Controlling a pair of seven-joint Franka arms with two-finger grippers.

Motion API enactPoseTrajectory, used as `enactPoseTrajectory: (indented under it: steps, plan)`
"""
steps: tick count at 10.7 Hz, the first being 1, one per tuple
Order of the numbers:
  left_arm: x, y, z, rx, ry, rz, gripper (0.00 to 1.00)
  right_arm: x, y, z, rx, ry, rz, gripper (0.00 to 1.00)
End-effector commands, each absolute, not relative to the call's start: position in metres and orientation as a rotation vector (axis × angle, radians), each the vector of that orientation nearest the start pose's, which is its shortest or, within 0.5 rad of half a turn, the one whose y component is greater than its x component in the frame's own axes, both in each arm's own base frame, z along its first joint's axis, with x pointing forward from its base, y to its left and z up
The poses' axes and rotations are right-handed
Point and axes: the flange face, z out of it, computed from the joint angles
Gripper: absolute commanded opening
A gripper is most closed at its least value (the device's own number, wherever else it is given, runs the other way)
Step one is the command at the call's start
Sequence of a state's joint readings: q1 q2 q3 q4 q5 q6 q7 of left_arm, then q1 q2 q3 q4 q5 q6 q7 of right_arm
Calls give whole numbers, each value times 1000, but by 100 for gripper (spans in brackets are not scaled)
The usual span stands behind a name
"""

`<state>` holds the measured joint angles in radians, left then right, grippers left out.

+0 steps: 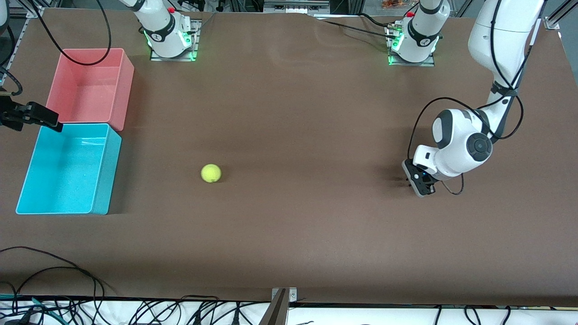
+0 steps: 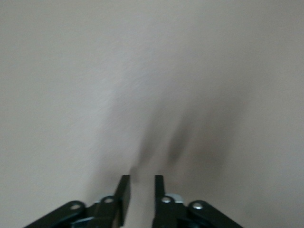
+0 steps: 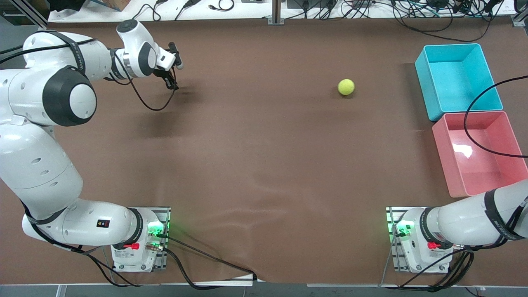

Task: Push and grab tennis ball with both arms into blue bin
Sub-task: 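Lift the left gripper away while the right gripper reaches the ball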

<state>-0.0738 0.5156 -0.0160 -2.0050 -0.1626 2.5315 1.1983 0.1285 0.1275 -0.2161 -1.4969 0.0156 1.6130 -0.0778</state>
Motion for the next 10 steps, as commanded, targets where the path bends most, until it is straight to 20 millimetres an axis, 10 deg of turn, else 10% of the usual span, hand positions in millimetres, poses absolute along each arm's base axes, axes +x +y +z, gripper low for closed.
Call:
enactPoseTrajectory:
  steps: [1,4,10]
  plan:
    - [605,-20,229,-2729,1660,-136,100,596,-41,593,-3171,17,18,100]
    - [589,-11,247,-2730,1640,-145,100,596,-38,592,-3170,9,30,100]
    - [547,1,352,-2673,1583,-323,100,595,-37,590,-3169,2,45,100]
